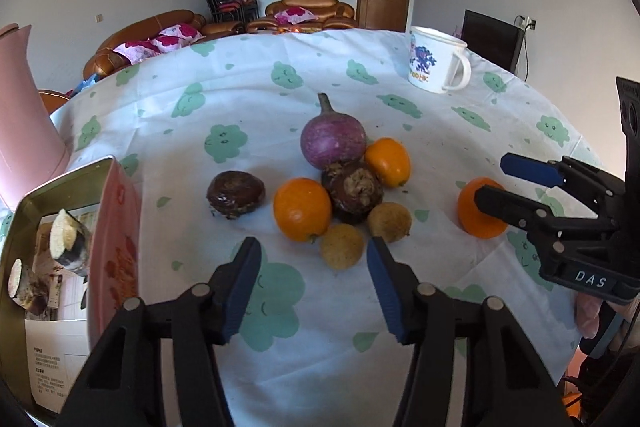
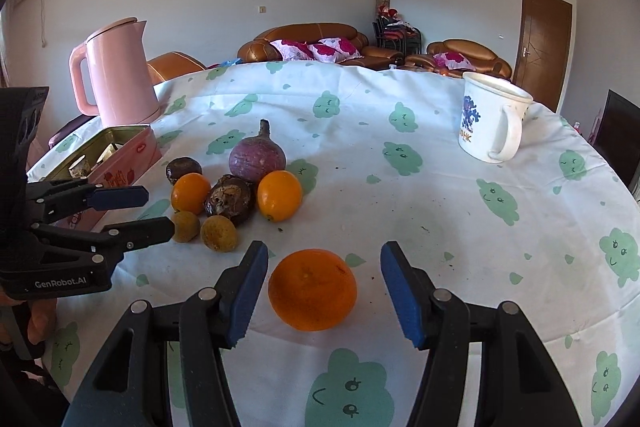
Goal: Organize fruits
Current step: 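Grasp the large orange with the right tool, then grasp the round brown fruit with the left tool while the right tool holds the orange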
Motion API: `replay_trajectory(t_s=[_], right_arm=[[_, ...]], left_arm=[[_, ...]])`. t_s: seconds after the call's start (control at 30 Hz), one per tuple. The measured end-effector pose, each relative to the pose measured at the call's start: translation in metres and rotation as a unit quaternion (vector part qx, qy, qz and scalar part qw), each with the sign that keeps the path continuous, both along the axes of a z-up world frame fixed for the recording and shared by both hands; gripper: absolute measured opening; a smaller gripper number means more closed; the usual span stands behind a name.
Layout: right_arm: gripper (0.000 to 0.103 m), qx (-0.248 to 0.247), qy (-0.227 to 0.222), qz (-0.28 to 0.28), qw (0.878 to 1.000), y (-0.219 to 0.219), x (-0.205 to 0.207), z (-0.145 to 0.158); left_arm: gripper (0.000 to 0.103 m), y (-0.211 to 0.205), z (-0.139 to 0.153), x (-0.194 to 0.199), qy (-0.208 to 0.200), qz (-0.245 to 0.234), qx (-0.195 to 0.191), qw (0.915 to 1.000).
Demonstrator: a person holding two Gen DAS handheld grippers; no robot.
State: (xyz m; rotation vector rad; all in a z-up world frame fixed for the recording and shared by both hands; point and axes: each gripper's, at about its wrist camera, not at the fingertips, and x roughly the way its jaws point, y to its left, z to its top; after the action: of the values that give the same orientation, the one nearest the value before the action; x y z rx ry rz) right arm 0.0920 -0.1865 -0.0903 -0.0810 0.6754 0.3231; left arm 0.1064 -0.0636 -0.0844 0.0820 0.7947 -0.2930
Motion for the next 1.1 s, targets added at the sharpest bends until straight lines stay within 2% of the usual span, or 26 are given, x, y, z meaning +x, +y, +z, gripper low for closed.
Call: replay_trajectory(t_s=[0.13,0.3,0.43,0.47,0.5,1.1], right_arm=[[0.060,0.000,0.022,0.006,1.000,0.000,0.006,-0.005],[0.059,0.000,0.054,0.018,0.998,0.003,0.014,-0.012],[0.051,0.007,0.073,0.030,0.997,0.003,0.018,-0.017],[0.051,0.007,0.073,0.031,0.997,0.003,0.018,-0.017],[0.051,0.007,0.073,0.031,0.997,0.003,0.018,-0.017],[0.050,0.020,0.008,0.035,0.999,-0.001,0.001,-0.002]], left_arm=[[0.054,-0.009,-0.004,0.002,0.011,-0.012,0.009,0.9998],[0.036,-0.015,-0.013,0.013,0.042,-0.027,0.010,0.9987],[0.034,-0.021,-0.014,0.013,0.042,-0.031,0.021,0.9984],[0.028,-0.021,-0.014,0.013,0.041,-0.032,0.023,0.9984],[0.027,-0.021,-0.013,0.013,0.041,-0.033,0.023,0.9984],[0.027,-0.014,0.006,-0.003,-0.025,-0.033,0.004,0.9991]])
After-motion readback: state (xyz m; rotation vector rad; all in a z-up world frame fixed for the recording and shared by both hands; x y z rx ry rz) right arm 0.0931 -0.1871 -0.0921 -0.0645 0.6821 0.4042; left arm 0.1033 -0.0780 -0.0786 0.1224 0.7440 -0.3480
